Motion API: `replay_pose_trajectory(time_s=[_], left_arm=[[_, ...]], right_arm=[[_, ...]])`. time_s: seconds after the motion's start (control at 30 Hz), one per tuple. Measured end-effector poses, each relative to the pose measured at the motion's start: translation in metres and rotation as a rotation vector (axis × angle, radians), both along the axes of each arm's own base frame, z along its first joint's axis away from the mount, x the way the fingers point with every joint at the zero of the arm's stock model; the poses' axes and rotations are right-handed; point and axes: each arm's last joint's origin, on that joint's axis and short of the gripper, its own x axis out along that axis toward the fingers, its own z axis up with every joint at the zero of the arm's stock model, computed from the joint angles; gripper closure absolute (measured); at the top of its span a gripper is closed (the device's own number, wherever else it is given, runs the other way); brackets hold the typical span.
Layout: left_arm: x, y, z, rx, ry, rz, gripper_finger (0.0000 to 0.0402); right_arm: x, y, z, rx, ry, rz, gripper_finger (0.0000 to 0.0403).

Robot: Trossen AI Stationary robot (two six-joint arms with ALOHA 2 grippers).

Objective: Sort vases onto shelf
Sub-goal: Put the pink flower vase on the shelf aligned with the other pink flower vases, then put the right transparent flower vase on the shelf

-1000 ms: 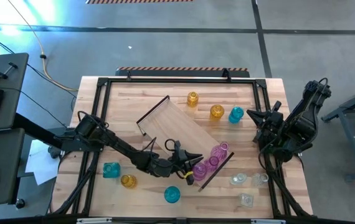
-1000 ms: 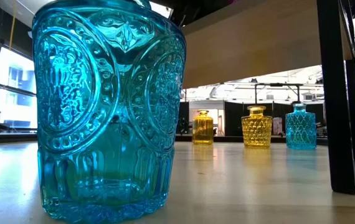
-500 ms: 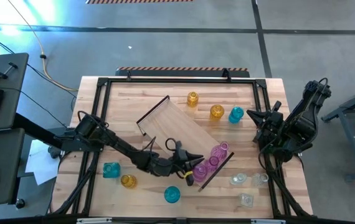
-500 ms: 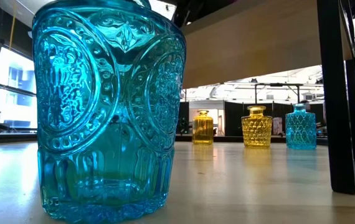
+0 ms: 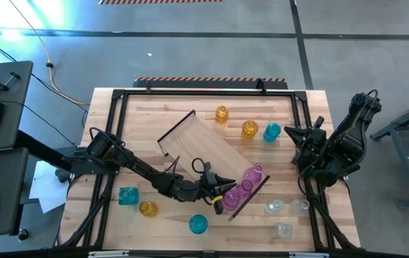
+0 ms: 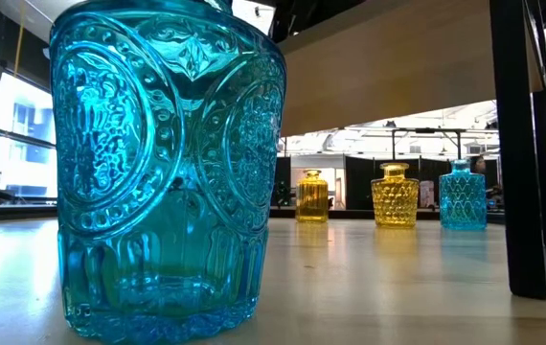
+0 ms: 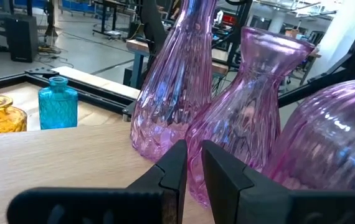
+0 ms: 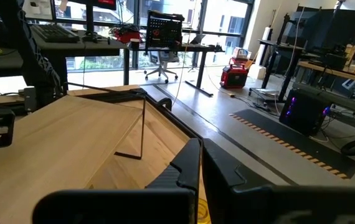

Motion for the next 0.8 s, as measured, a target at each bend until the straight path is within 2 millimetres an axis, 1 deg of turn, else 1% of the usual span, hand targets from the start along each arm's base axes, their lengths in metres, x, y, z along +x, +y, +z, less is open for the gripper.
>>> replay_pose_trajectory(time_s=[0.2,0.47,0.6,0.8], left_arm=[[0.0,0.003,-0.003,0.084,0.05,0.059,0.0358],[-0.002,0.006,-0.002,0.189,0.085,0.162,0.0358],[-0.01,0.007,0.011,0.236,0.118,0.224,0.0358],[-0.033,0.004,0.04,0.348,0.199,0.333,0.0358]], right_arm=[[0.0,0.0,0.0,0.006,-0.004,0.0,0.0403],[0.0,0.001,0.0,0.019,0.01,0.005,0.0403],[0.0,0.001,-0.001,0.02,0.013,0.006,0.0403],[0.0,0.001,-0.001,0.019,0.018,0.007,0.0403]])
